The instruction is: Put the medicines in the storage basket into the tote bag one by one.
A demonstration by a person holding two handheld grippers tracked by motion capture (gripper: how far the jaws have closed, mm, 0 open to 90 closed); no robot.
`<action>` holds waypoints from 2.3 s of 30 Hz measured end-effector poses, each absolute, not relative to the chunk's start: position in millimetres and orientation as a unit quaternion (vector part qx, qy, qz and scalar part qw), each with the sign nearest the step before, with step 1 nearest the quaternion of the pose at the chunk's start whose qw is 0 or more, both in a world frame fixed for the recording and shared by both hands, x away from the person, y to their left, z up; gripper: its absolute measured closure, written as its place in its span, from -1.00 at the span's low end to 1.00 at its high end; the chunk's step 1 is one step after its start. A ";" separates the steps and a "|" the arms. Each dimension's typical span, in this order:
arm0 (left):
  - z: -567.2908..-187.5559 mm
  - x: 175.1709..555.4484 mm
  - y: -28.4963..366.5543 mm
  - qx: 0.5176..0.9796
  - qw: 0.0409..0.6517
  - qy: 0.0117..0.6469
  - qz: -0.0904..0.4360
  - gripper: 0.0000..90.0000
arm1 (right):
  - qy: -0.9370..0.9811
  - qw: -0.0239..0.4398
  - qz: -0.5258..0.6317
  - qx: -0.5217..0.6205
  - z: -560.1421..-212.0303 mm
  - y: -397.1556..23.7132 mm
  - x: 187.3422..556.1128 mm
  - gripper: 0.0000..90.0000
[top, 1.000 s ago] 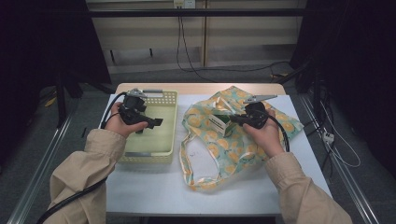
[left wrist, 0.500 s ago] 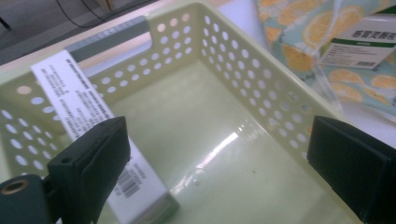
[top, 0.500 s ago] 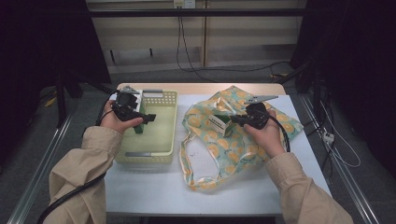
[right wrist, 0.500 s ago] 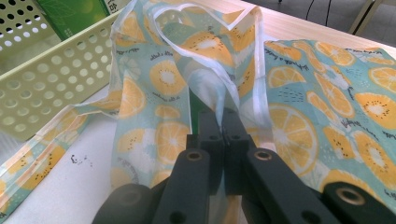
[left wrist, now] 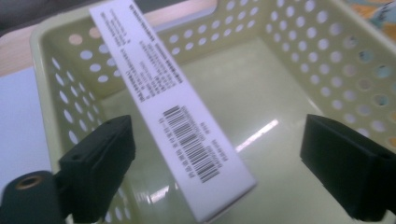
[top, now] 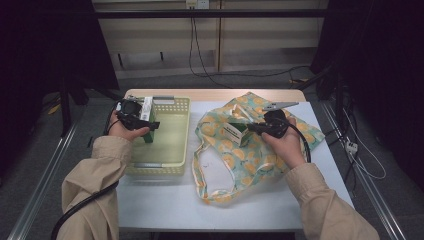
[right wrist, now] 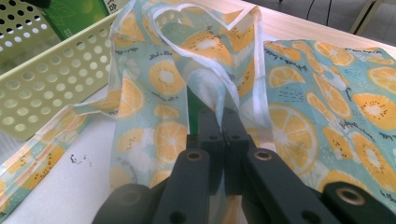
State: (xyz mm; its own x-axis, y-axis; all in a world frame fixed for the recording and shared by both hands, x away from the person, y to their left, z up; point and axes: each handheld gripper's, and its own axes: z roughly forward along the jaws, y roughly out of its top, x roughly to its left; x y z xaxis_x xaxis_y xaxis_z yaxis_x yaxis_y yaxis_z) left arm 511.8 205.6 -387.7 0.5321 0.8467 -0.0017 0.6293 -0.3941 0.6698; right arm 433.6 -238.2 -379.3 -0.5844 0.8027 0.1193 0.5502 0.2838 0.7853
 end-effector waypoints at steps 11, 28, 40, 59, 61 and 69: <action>-400.5 513.0 204.1 0.799 0.303 0.494 0.163 -0.05 | 0.787 0.150 0.416 0.430 -380.9 -237.8 434.8 0.99; -363.6 493.6 208.8 0.804 0.342 0.463 0.150 0.40 | 0.789 0.151 0.412 0.430 -380.5 -236.7 434.2 0.99; -327.2 473.3 195.3 0.822 0.378 0.407 0.127 0.40 | 0.787 0.153 0.413 0.431 -378.0 -238.4 433.1 0.99; -298.5 433.9 125.9 0.860 0.429 0.267 0.069 0.40 | 0.782 0.154 0.418 0.435 -376.4 -242.1 433.6 0.99; -299.5 431.0 119.5 0.863 0.430 0.257 0.061 0.40 | 0.782 0.155 0.419 0.435 -375.7 -242.8 433.4 0.99; -313.5 422.0 94.3 0.877 0.421 0.231 0.036 0.40 | 0.780 0.156 0.420 0.436 -374.9 -245.0 433.4 0.99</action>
State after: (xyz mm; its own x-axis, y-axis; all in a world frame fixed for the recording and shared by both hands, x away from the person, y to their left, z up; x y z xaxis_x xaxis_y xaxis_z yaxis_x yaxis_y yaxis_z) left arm 422.0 94.3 -313.5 0.8909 0.4350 -0.1307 0.3741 -0.5398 0.7541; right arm 433.4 -245.0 -374.9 -0.5713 0.8115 0.1227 0.5491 0.2667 0.7921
